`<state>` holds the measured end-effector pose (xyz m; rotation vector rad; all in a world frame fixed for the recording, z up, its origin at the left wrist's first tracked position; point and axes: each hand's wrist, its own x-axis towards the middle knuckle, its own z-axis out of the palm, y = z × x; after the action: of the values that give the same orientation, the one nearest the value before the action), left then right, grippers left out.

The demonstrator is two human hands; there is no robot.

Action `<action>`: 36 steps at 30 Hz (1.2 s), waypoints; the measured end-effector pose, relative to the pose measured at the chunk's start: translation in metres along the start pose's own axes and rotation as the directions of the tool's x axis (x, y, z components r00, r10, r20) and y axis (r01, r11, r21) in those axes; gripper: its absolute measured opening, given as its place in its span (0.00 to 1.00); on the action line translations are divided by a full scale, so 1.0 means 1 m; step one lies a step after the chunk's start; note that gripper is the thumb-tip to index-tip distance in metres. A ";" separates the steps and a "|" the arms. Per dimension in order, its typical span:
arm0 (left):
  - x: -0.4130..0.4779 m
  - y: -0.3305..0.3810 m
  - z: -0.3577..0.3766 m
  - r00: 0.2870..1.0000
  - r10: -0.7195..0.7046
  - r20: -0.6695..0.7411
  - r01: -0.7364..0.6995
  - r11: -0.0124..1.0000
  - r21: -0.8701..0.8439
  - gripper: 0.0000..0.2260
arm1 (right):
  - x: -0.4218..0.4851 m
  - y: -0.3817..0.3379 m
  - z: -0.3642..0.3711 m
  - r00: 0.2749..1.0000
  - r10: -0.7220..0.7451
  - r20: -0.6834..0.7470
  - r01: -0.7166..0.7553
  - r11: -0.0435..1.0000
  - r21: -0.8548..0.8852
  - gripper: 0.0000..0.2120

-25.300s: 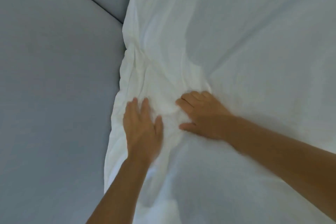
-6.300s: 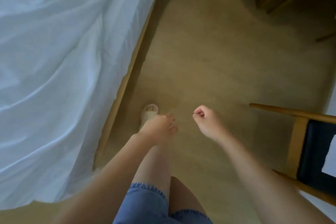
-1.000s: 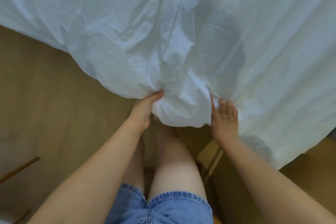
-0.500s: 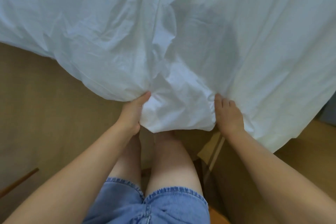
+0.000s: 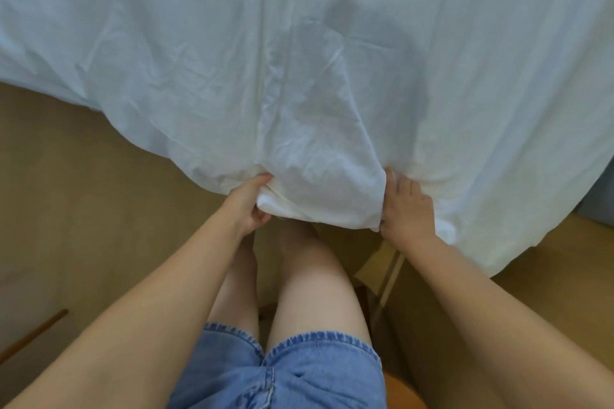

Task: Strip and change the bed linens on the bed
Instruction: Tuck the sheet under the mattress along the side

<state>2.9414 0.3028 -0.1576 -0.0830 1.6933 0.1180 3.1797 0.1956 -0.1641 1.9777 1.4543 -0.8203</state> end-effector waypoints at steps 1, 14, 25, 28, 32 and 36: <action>-0.003 -0.003 0.006 1.000 -0.025 0.011 0.025 1.000 0.013 0.09 | 0.000 -0.002 0.002 1.000 -0.002 -0.003 0.002 1.000 -0.016 0.44; 0.008 -0.014 -0.028 0.994 0.109 -0.023 -0.110 0.994 -0.023 0.11 | 0.000 0.004 0.009 0.998 -0.007 0.068 0.008 1.000 -0.019 0.42; -0.008 0.071 -0.068 0.872 0.402 0.280 -0.118 0.727 -0.676 0.28 | 0.015 -0.124 -0.100 0.914 -0.306 -0.265 0.394 0.825 0.406 0.40; -0.005 0.097 -0.080 0.848 0.429 0.310 -0.178 0.782 -0.597 0.34 | 0.026 -0.173 -0.132 0.847 -0.438 -0.301 0.522 0.795 0.309 0.39; 0.003 0.129 -0.092 0.872 0.410 0.269 -0.190 0.788 -0.585 0.31 | 0.037 -0.233 -0.156 0.770 -0.575 -0.276 0.622 0.773 0.123 0.37; 0.006 0.143 -0.098 0.898 0.384 0.217 -0.130 0.701 -0.701 0.23 | 0.047 -0.270 -0.165 0.802 -0.543 -0.247 0.567 0.823 0.033 0.36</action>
<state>2.8265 0.4325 -0.1472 -0.3440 1.2157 0.9243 2.9564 0.4180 -0.1091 1.7691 2.2357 -0.9445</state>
